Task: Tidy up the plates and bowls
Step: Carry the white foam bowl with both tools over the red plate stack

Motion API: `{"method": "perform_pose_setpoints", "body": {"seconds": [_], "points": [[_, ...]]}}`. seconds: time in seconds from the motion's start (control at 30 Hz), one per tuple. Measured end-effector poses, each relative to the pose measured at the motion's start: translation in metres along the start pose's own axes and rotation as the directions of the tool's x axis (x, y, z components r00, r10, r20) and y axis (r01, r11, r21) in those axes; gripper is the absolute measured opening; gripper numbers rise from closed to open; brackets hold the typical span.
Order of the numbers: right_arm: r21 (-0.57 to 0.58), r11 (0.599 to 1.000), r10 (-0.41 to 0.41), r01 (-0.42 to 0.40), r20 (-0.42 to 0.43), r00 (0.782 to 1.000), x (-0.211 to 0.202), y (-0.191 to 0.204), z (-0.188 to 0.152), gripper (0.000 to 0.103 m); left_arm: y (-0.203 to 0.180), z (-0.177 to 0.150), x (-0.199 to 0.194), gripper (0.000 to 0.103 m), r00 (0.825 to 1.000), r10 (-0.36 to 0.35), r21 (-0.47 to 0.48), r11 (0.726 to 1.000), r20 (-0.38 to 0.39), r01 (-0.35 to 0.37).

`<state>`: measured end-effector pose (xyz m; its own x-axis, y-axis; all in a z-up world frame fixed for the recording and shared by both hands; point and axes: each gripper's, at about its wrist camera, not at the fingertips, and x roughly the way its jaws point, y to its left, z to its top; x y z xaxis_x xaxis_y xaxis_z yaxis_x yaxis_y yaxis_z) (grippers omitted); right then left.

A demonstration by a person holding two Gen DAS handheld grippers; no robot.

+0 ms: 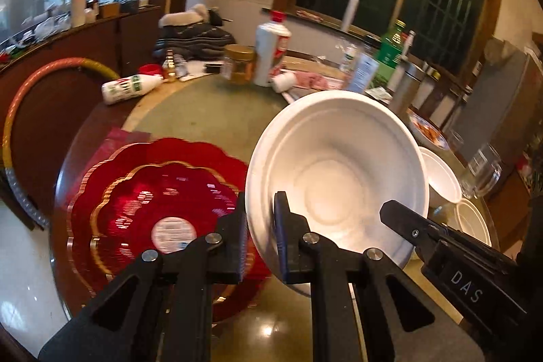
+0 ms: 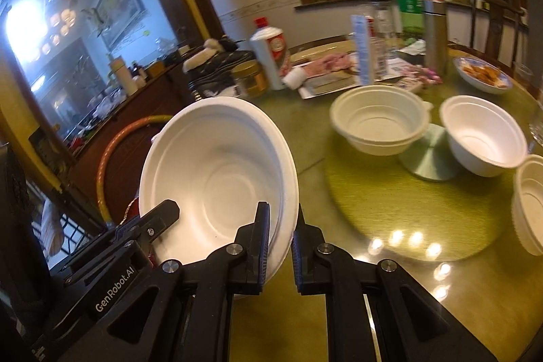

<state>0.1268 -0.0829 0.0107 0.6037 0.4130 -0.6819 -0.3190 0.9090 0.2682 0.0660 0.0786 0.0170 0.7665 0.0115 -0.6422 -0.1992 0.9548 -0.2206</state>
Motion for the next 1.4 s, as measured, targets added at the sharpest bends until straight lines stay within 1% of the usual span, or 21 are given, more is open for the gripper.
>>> {"method": "perform_pose_setpoints", "body": {"seconds": [0.27,0.4,0.5,0.63,0.93,1.1,1.4], "points": [[-0.073,0.996,0.054,-0.055,-0.017,0.998,0.014,0.049,0.007,0.011,0.044,0.008,-0.015,0.012,0.998,0.047,-0.069,0.997,0.038,-0.044],[-0.089,0.993,0.075,-0.078,-0.035,0.997,0.023,0.065,0.007,0.011,0.06,0.008,-0.014,0.012,0.997,0.072,-0.093,0.993,0.035,-0.069],[-0.091,0.991,0.09,-0.096,-0.065,0.994,0.033,0.073,0.005,0.011,0.07,0.005,-0.014,0.012,0.996,0.084,-0.11,0.991,0.023,-0.081],[-0.085,0.989,0.11,-0.119,-0.109,0.988,0.048,0.079,0.001,0.011,0.081,0.001,-0.011,0.012,0.995,0.102,-0.125,0.987,0.01,-0.1],[-0.092,0.989,0.099,-0.116,-0.173,0.98,0.071,0.086,-0.009,0.012,0.093,-0.01,0.005,0.012,0.99,0.128,-0.13,0.982,-0.051,-0.134],[-0.093,0.989,0.091,-0.111,-0.198,0.976,0.08,0.086,-0.012,0.012,0.097,-0.013,0.012,0.012,0.987,0.137,-0.128,0.981,-0.081,-0.147],[-0.094,0.989,0.087,-0.111,-0.23,0.969,0.092,0.089,-0.015,0.012,0.099,-0.016,0.018,0.012,0.982,0.153,-0.121,0.979,-0.106,-0.166]]}}
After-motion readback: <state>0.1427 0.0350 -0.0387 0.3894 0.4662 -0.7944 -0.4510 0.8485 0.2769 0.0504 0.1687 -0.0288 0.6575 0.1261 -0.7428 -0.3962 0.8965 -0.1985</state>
